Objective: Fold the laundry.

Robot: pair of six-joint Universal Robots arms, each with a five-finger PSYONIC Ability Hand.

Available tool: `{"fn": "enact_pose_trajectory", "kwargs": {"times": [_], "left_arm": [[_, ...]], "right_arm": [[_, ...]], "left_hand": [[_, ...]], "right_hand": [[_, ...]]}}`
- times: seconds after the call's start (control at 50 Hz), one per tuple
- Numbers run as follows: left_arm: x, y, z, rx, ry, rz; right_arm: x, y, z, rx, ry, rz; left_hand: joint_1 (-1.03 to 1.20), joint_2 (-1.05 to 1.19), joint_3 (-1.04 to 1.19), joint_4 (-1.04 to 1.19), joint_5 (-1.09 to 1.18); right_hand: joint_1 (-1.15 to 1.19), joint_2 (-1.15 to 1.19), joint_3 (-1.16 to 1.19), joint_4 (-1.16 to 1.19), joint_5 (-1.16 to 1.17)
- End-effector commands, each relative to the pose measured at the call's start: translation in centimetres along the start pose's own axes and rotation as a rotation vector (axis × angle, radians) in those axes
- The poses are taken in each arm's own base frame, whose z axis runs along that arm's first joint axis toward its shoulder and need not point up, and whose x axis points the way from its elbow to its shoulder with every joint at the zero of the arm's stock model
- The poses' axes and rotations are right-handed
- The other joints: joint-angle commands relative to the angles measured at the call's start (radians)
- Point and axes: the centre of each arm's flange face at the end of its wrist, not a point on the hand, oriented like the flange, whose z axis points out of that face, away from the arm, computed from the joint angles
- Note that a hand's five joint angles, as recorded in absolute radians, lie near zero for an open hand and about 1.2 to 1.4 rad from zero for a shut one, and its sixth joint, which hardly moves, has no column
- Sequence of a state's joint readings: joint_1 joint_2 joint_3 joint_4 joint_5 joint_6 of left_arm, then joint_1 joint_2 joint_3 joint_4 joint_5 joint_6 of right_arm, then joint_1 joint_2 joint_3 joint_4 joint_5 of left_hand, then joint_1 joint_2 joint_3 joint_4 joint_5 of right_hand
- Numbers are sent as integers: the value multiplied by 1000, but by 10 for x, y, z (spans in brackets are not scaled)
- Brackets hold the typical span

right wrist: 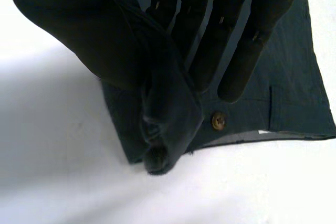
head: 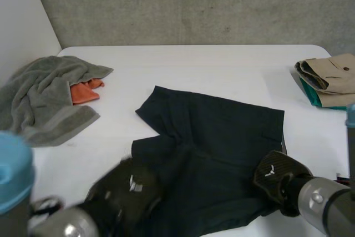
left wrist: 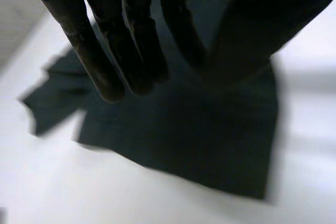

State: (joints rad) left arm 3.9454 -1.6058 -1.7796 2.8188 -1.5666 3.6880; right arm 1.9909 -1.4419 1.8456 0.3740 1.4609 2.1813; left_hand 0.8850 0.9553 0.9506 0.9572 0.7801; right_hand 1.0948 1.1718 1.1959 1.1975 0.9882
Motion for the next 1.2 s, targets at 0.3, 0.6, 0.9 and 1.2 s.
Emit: {"fn": "enact_pose_trajectory", "kwargs": {"times": [0.3, 0.6, 0.9, 1.2], "left_arm": [[-87, -23, 205, 453, -138, 142], [-112, 31, 282, 290, -116, 275], [-111, 21, 178, 41, -341, 58], [-99, 48, 168, -58, -388, 20]], "right_arm": [[-1, 2, 29, 72, 82, 141], [7, 3, 36, 94, 127, 173], [10, -4, 36, 128, 129, 237], [14, -4, 38, 131, 127, 303]], "left_hand": [[-460, -530, -526, -532, -530], [511, 441, 446, 439, 442], [511, 441, 446, 439, 442], [-478, -549, -544, -551, -548]], "right_hand": [[301, 224, 200, 199, 234], [301, 224, 200, 199, 234], [301, 224, 200, 199, 234], [301, 224, 200, 199, 234]]}}
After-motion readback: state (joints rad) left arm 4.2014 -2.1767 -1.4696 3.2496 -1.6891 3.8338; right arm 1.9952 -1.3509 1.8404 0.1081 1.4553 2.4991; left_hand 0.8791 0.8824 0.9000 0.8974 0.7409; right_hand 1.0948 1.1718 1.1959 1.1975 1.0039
